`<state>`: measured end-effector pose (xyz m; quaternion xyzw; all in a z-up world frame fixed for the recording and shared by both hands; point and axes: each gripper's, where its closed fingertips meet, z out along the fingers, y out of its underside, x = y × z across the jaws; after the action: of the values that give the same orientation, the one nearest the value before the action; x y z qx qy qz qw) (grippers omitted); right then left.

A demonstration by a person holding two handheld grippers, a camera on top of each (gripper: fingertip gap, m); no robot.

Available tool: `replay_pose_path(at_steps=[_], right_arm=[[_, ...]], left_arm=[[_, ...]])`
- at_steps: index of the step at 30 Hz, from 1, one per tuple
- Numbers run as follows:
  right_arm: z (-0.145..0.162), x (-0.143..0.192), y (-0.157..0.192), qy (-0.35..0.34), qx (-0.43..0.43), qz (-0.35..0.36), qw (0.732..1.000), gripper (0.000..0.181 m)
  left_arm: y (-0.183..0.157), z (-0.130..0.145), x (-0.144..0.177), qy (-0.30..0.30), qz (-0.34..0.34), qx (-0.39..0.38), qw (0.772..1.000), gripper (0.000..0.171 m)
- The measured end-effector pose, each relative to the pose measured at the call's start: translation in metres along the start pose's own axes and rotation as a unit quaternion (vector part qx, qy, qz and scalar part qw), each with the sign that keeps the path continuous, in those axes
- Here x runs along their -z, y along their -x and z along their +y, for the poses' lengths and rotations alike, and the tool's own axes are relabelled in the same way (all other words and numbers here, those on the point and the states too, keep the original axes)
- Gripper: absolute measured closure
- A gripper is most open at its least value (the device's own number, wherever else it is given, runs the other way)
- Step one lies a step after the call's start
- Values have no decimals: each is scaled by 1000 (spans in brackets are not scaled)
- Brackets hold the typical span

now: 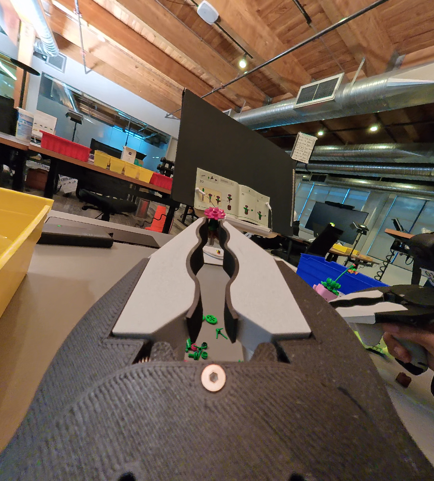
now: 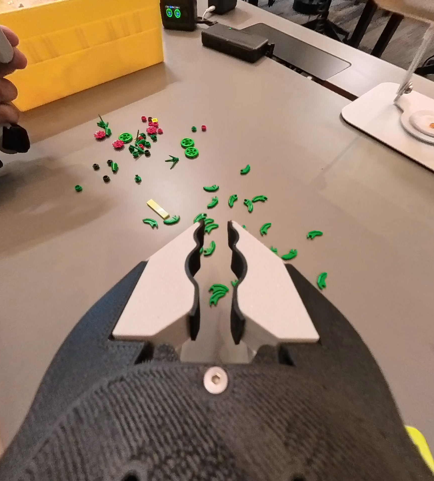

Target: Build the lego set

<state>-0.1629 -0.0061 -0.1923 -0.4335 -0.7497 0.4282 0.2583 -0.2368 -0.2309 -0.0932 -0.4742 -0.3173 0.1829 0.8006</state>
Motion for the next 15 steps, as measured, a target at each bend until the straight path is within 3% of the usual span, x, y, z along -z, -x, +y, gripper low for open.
replay_pose_path(at_steps=[15], right_arm=[[7, -12, 16, 11, 0, -28, 1000, 164]], left_arm=[[4, -3, 1, -11, -14, -5, 1000, 168]])
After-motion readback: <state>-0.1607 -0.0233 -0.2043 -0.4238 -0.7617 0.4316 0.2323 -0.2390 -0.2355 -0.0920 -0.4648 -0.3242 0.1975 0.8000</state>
